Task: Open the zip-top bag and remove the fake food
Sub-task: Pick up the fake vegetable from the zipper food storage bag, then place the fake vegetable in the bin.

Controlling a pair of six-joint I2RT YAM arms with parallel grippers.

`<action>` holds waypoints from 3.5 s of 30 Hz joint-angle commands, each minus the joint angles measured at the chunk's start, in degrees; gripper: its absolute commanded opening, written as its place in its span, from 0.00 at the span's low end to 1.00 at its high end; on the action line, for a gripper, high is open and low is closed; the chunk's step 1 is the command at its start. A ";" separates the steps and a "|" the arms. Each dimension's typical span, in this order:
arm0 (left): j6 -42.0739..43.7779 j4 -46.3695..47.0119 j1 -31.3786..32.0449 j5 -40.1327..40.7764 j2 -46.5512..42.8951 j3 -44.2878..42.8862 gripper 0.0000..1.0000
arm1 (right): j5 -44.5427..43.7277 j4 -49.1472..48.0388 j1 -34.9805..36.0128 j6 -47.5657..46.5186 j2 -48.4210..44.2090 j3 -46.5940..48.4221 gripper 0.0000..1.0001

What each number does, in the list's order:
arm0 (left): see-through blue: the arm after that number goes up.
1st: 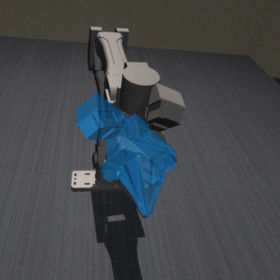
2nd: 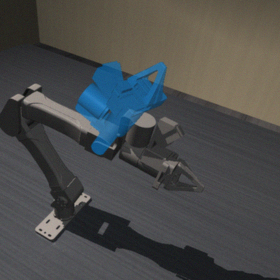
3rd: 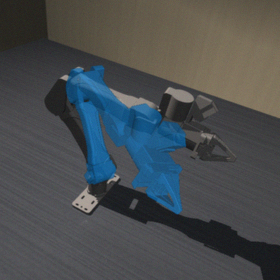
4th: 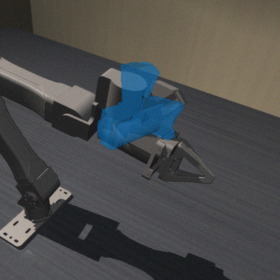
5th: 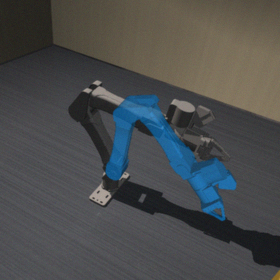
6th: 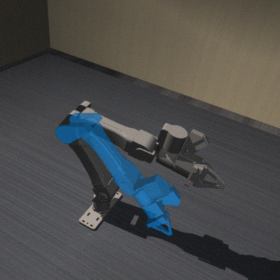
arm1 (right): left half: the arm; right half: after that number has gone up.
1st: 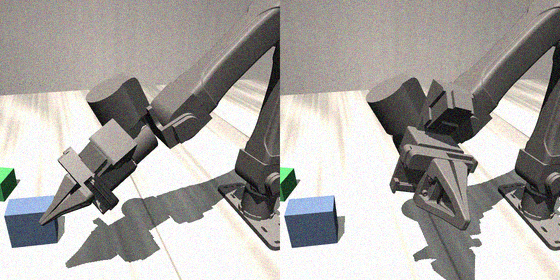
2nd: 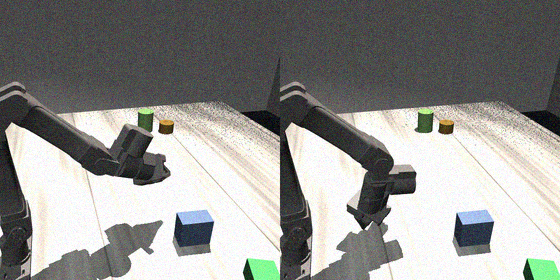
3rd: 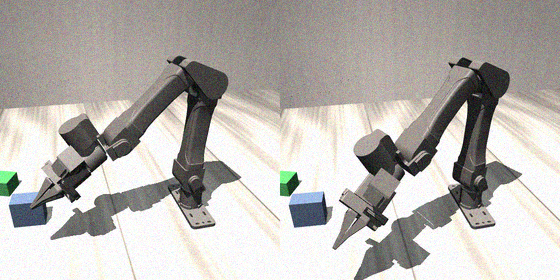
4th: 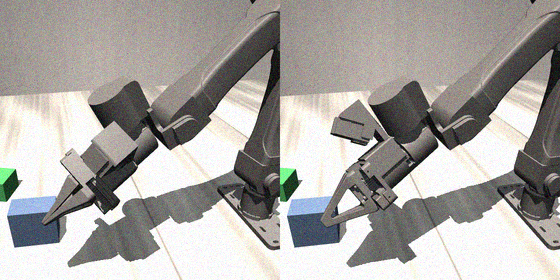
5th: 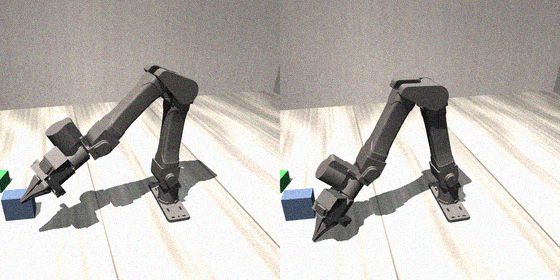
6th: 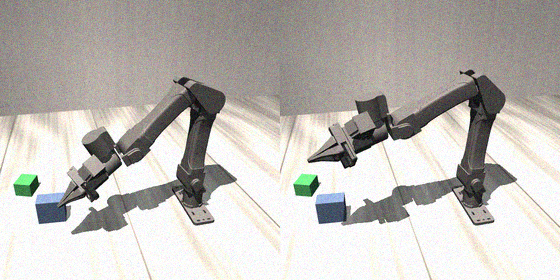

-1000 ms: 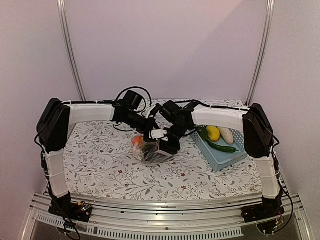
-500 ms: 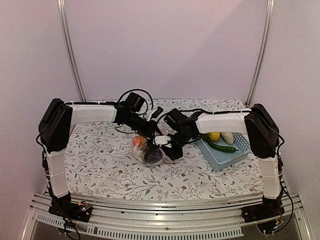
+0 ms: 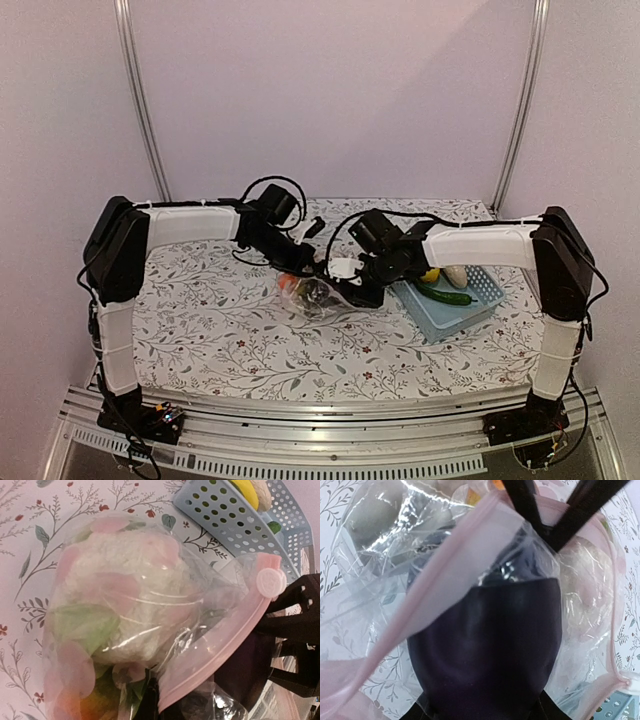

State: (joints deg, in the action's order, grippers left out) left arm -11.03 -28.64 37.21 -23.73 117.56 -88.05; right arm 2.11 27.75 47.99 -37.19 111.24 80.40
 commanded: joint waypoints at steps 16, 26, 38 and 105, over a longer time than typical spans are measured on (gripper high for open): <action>2.15 -8.31 -1.57 0.87 -6.05 3.12 0.00 | 24.75 -6.53 -12.76 18.17 -7.80 -3.31 0.35; 2.23 -3.30 0.50 -5.27 -5.84 3.94 0.00 | 22.94 2.56 -6.82 10.33 2.26 7.61 0.60; 1.71 -4.88 -1.80 -2.29 -4.84 3.33 0.00 | 37.23 10.34 -6.22 7.81 8.51 15.85 0.82; 1.78 -3.07 -2.67 -3.42 -12.17 3.95 0.00 | 20.39 52.43 -29.09 17.10 6.98 18.39 0.62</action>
State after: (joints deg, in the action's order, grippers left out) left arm -9.26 -31.73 35.18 -26.87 107.44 -84.38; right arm 23.22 75.57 19.05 -18.92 114.50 99.85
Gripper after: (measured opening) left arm 0.006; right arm 0.751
